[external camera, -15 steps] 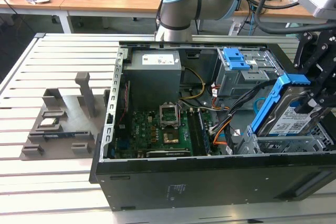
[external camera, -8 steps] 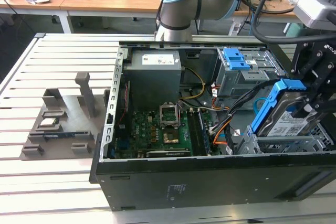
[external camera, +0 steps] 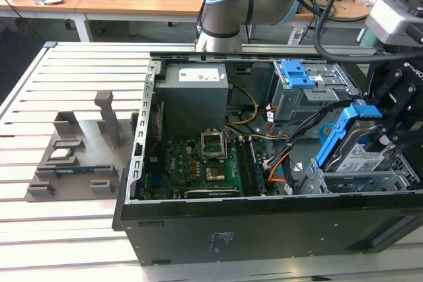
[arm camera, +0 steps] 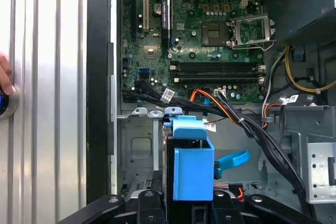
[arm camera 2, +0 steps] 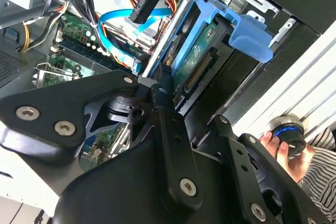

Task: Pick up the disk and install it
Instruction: 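Insert the disk into the insertion slot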

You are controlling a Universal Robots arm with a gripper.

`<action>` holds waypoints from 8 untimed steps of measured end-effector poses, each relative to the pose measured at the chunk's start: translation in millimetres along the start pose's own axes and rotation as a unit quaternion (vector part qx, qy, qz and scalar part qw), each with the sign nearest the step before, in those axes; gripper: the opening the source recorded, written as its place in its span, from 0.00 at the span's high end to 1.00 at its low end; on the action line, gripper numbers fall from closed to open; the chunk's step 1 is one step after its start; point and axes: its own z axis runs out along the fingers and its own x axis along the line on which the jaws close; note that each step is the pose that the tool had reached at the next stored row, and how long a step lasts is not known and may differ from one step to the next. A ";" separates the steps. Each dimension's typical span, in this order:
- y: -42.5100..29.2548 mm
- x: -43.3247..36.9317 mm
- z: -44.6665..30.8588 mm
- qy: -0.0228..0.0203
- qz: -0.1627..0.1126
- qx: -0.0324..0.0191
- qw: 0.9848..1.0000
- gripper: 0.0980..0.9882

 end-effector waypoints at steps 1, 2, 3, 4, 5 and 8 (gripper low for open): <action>0.0 0.0 0.0 0.000 0.000 0.000 1.000 0.71; 0.0 0.0 0.1 0.000 0.000 0.000 1.000 0.71; 0.0 0.0 0.2 0.000 0.000 0.000 1.000 0.71; 0.0 0.0 0.2 0.000 0.000 0.000 1.000 0.71; 0.0 0.0 0.2 0.000 0.000 0.000 1.000 0.71; 0.0 0.0 0.3 0.000 0.000 0.000 1.000 0.56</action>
